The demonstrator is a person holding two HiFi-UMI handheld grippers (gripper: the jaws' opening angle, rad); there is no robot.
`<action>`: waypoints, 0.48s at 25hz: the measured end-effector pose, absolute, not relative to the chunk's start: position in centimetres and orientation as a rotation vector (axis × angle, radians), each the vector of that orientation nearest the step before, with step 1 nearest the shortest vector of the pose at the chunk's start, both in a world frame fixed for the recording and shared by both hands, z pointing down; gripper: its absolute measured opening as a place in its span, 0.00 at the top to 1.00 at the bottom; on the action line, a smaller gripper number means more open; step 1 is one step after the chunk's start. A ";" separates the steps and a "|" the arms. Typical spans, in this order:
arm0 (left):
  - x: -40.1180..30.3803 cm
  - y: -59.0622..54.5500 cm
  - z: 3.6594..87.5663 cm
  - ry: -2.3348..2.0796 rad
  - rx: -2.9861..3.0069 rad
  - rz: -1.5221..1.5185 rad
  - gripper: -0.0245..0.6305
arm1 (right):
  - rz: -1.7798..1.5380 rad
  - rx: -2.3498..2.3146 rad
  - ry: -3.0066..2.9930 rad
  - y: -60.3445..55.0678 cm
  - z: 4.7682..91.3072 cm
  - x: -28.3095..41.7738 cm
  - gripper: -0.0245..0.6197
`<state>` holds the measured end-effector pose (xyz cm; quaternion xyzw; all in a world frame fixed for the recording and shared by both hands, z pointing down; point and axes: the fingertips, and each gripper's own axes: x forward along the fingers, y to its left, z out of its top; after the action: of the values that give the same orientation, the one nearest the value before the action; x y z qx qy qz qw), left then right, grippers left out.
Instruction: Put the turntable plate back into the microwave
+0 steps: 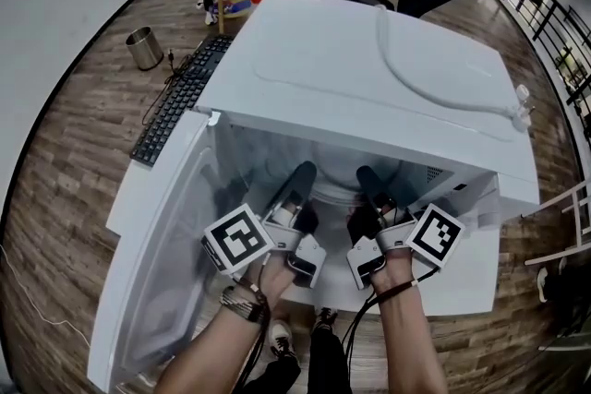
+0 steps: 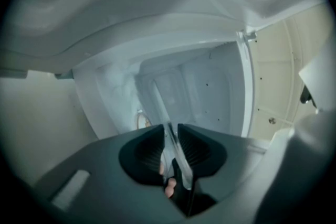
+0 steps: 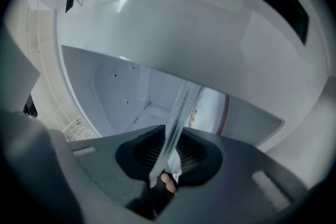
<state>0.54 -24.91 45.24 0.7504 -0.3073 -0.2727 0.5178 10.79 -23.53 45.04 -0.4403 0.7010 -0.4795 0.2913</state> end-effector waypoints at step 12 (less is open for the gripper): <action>0.5 -25.7 42.0 -0.625 1.720 -0.845 0.83 | -1.346 -1.128 1.801 -23.4 45.0 10.0 0.84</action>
<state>0.50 -25.69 41.98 0.7216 -0.2621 -0.3547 0.5337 9.95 -23.43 45.01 -0.4265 0.6811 -0.5091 0.3082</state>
